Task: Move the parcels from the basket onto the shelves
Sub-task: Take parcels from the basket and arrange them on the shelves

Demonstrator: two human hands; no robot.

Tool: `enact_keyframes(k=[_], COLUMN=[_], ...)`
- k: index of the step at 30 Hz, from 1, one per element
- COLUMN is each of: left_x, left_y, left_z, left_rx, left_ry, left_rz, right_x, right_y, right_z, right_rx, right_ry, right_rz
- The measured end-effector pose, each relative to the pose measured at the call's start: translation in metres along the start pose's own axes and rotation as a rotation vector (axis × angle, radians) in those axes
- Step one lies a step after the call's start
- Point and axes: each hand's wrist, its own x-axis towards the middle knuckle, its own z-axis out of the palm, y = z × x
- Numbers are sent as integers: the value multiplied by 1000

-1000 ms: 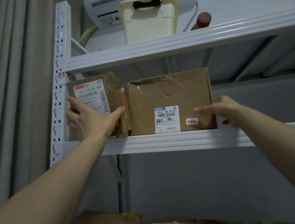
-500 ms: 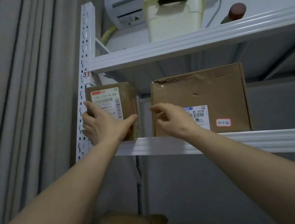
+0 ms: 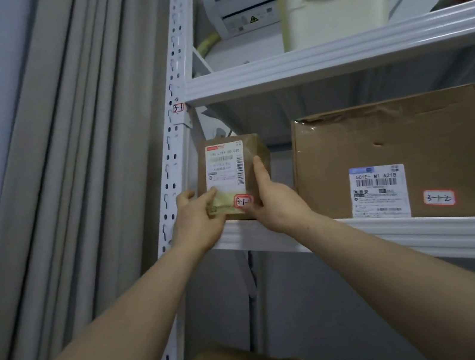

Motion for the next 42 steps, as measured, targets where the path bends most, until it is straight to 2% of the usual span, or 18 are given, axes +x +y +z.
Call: enact_keyframes(k=[3, 7, 25, 39, 42], left_x=[-2, 0, 0, -3, -7], left_y=[-8, -14, -28, -23, -10], left_z=[-1, -2, -1, -2, 1], left_rx=[38, 65, 256, 307, 270], left_ry=[-1, 1, 101, 53, 99], left_rz=[28, 37, 94, 93, 107], right_x=[12, 24, 41, 40, 24], right_y=[-4, -7, -18, -23, -19], right_z=[12, 20, 36, 42, 25], right_rx=[71, 69, 44, 62, 39], right_ry=[33, 36, 35, 31, 123], right_rz=[112, 173, 179, 222, 184])
